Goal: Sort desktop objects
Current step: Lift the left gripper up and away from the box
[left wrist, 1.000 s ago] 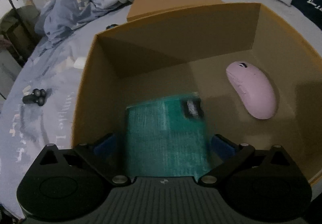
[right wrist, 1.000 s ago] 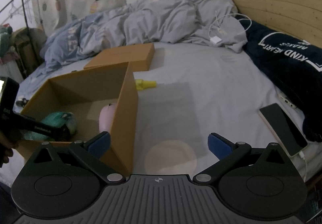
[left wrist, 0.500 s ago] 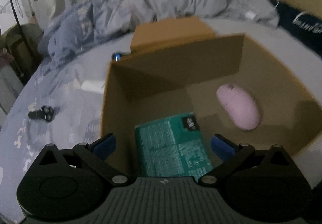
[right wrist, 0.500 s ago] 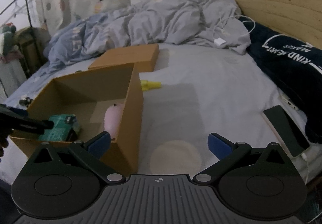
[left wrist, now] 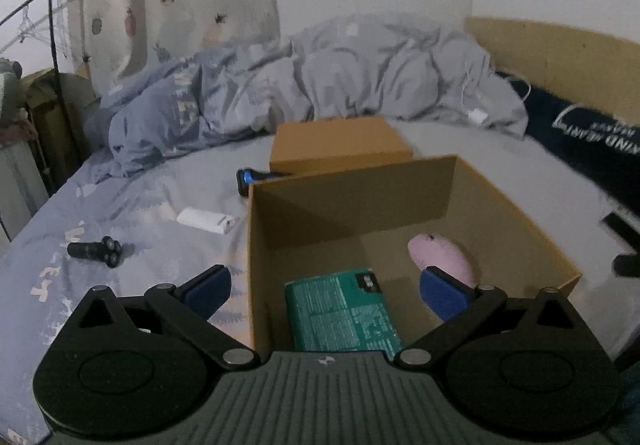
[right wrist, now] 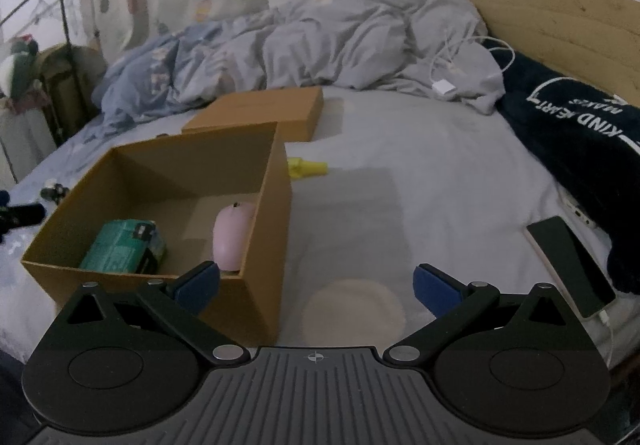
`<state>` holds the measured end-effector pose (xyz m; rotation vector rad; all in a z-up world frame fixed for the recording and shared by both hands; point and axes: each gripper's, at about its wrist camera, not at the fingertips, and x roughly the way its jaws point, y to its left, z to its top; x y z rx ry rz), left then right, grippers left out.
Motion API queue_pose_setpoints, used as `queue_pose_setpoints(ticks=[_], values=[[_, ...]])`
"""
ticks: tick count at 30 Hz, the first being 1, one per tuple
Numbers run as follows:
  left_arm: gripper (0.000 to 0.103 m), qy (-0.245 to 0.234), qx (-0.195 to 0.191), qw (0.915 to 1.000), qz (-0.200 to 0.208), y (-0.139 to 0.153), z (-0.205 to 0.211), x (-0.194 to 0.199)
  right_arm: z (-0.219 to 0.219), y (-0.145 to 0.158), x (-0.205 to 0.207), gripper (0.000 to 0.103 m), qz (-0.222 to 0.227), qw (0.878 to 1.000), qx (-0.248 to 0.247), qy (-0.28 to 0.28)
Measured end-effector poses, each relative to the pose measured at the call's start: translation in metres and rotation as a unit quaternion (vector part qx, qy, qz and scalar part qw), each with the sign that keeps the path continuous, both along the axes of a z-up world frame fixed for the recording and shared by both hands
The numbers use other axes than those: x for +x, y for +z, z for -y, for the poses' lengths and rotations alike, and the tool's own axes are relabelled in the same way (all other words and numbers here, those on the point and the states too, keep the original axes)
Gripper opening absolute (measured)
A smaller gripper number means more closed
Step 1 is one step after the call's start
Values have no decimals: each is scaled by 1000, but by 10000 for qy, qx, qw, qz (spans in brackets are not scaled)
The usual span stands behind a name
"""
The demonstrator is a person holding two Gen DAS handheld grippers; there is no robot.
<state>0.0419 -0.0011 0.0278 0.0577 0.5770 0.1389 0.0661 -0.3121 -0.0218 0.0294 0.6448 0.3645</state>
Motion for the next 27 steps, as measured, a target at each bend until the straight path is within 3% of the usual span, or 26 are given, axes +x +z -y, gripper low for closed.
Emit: queue_pose_setpoints(ticks=[14,27], values=[[103,-148,-457,9949,885,5,-16,-26,-15,1,-5,103,87,9996,-210,159],[103,9,-648,9943,845,0,-30,-25,-20,-3,-4,103,-1,9994,-319,99]])
